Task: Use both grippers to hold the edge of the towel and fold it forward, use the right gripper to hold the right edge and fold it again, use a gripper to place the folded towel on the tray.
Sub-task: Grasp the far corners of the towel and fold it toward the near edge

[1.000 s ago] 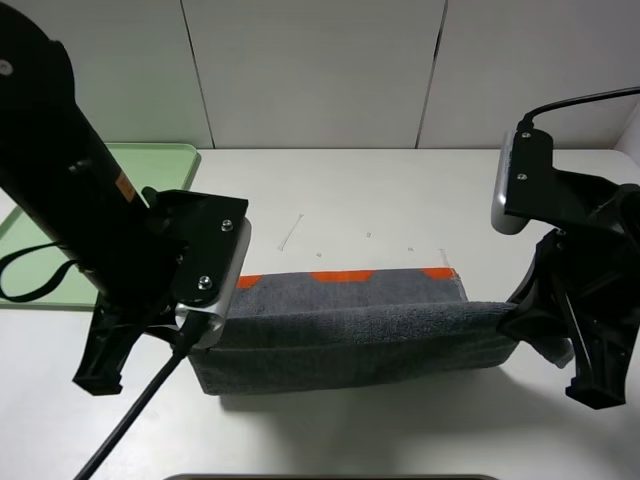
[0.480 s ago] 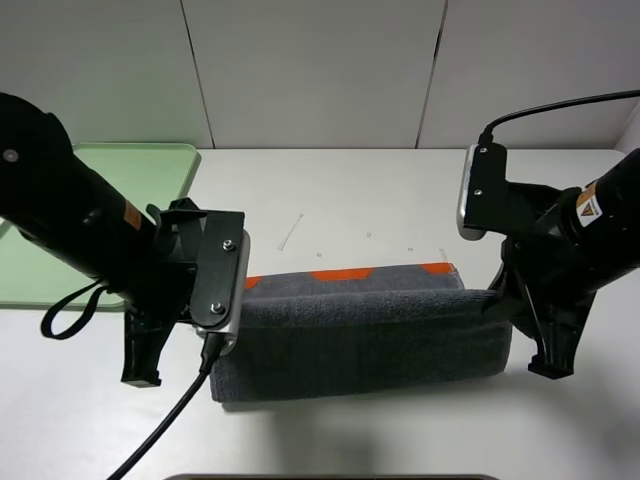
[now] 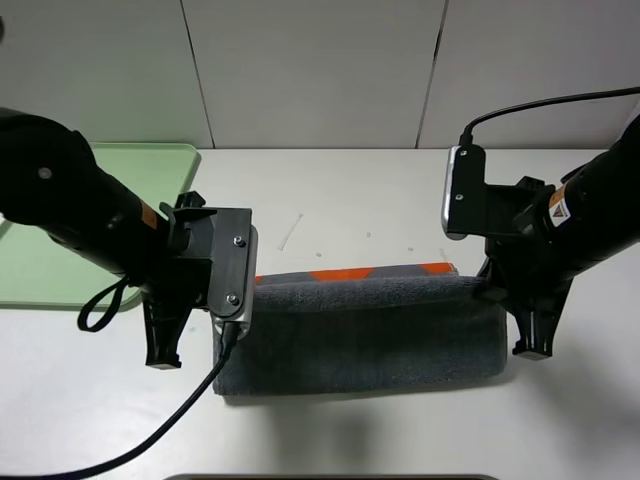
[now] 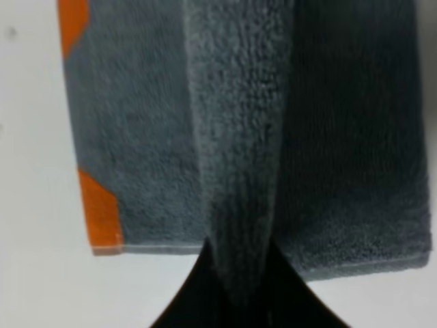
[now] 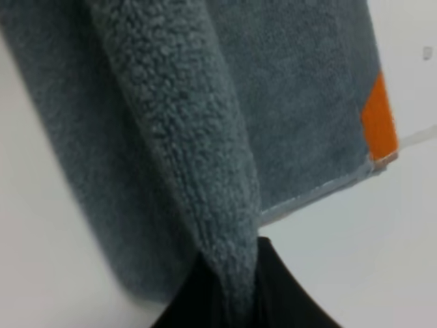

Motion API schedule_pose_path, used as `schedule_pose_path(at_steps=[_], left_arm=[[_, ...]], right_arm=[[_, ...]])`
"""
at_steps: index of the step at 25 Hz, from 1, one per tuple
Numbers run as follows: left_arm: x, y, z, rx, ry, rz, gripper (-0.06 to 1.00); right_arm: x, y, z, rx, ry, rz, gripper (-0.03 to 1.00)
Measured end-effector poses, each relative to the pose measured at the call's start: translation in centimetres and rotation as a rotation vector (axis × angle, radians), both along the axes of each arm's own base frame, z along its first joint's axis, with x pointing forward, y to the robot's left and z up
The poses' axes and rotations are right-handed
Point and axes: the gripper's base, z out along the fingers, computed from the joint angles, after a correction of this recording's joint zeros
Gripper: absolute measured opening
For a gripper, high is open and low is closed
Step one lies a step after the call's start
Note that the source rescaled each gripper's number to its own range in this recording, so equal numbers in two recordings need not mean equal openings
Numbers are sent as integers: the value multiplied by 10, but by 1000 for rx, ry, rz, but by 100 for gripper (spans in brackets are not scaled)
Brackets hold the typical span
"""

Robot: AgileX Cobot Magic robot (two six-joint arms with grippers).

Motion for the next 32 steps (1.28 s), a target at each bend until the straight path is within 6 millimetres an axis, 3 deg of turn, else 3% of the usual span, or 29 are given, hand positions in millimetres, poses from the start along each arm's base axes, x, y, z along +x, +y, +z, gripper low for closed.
schedule_pose_path(at_steps=[5, 17, 27, 32], left_arm=[[11, 6, -10, -1, 12, 74, 0], [28, 11, -11, -47, -84, 134, 0], [40, 6, -43, -33, -97, 152, 0], [44, 4, -47, -42, -120, 159, 0]], right_arm=[[8, 5, -3, 10, -26, 11, 0], [25, 13, -32, -29, -28, 53, 0], [31, 16, -36, -21, -67, 76, 0], [32, 17, -36, -22, -71, 79, 0]])
